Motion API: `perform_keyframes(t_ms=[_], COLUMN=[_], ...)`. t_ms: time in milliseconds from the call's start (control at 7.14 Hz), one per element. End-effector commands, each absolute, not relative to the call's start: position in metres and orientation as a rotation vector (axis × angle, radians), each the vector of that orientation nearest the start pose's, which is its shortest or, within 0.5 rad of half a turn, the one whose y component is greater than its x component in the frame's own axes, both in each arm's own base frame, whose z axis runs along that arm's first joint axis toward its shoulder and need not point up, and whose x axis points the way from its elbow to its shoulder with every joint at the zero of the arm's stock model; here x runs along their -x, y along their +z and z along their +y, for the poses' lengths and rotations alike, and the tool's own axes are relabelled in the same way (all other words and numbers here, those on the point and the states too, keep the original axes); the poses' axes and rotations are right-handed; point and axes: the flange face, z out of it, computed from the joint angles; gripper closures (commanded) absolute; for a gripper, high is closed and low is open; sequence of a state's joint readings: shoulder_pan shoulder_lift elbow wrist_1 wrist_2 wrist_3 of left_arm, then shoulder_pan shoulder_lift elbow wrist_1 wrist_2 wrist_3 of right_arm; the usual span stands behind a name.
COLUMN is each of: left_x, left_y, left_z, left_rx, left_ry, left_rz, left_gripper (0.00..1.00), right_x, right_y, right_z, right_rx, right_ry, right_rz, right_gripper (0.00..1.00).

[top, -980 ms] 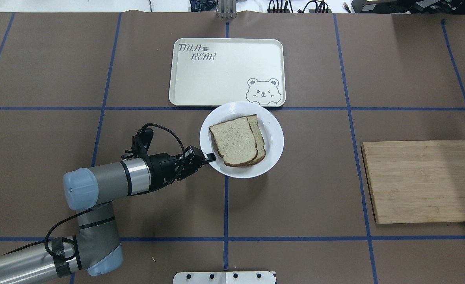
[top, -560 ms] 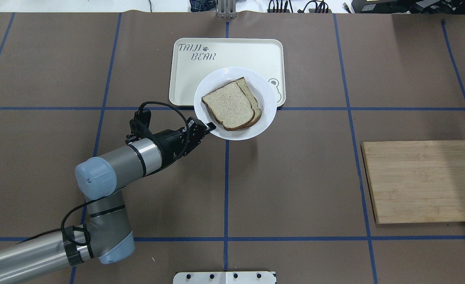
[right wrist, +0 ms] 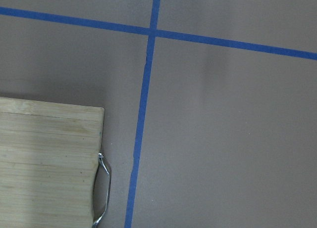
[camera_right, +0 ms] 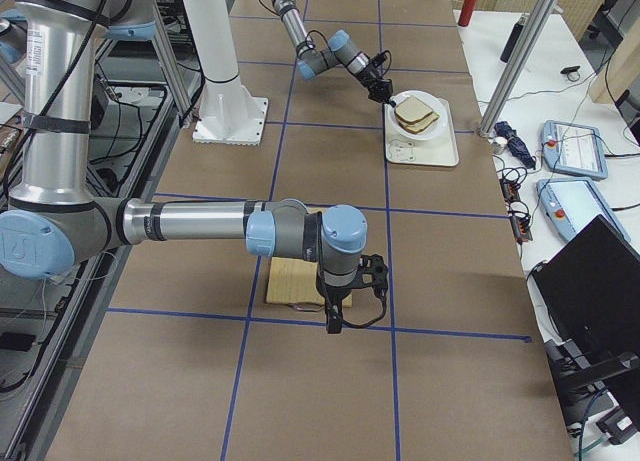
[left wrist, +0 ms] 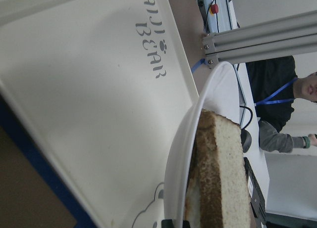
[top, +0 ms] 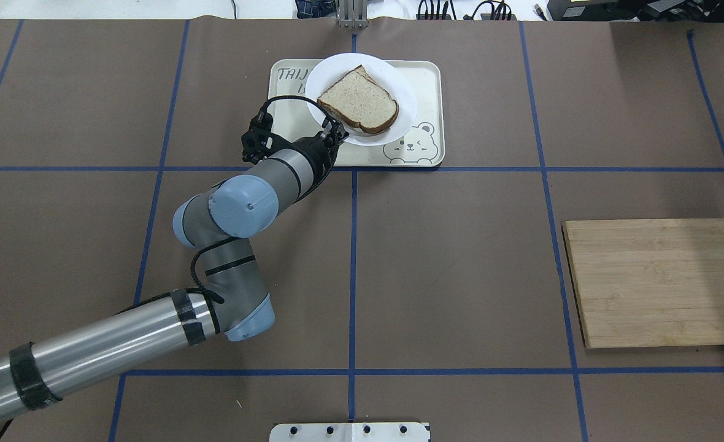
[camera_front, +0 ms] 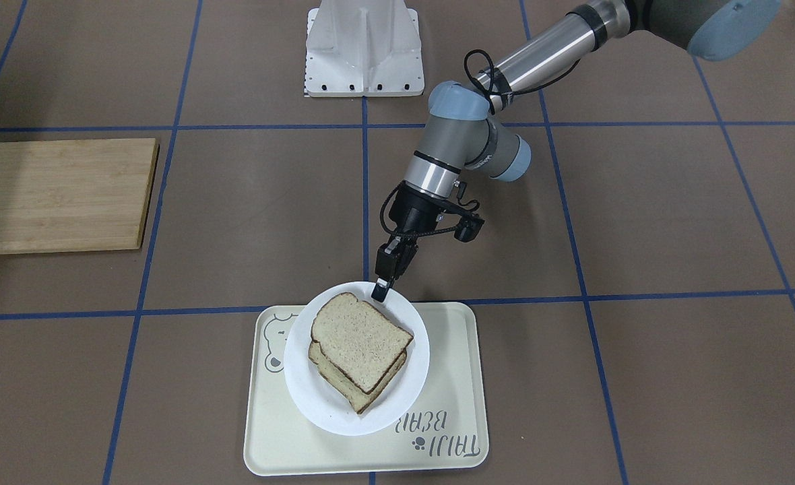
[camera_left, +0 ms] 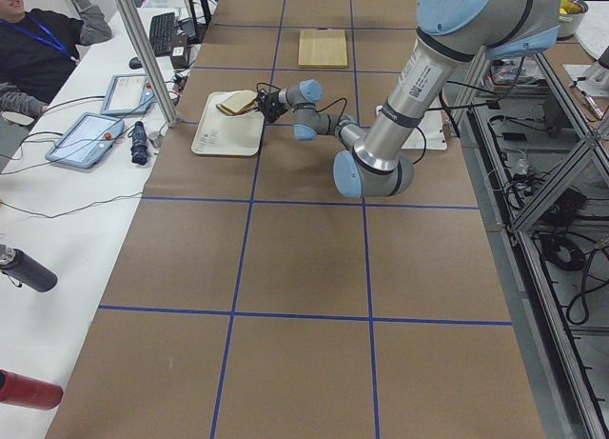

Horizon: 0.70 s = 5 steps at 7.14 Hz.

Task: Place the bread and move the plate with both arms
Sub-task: 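Slide the plate with the left gripper onto the white bear tray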

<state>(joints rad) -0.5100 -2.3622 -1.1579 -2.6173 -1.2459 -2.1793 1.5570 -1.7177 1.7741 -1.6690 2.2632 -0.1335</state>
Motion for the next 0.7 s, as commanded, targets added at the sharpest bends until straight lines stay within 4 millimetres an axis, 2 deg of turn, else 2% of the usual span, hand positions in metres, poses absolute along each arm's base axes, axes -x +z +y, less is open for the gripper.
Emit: perform_keyframes(t_ms=[0, 140, 280, 420, 560], left_x=[-0.6147, -0.6166, -0.6172, -0.6168, -0.6132], left_y=[0.2321, 0.2359, 0.2368, 0.238, 0.2382], left_z=[-0.5451, -0.5457, -0.5455, -0.5458, -0.5481], left_rx=[-0.227, -0.23, -0.241, -0.272, -0.278], left_ry=[-1.156, -1.148, -1.128, -1.1, -1.103], left_rz=[1.47, 1.458, 1.45, 1.438, 1.439], left_gripper=[1.0, 1.0, 0.83, 0.29, 0.02], right_x=[-0.0645, -0.0639, -0.0637, -0.0638, -0.0637], right_y=[0.6423, 0.6433, 0.6441, 0.6436, 0.6435], right_z=[-0.427, -0.4289, -0.4302, -0.4315, -0.4316], right_rx=[-0.001, 0.001, 0.003, 0.001, 0.001], right_ry=[-0.125, -0.126, -0.125, -0.126, -0.126], right_rz=[-0.693, -0.693, -0.695, -0.694, -0.695], right_gripper=[0.0, 0.0, 0.0, 0.0, 0.0])
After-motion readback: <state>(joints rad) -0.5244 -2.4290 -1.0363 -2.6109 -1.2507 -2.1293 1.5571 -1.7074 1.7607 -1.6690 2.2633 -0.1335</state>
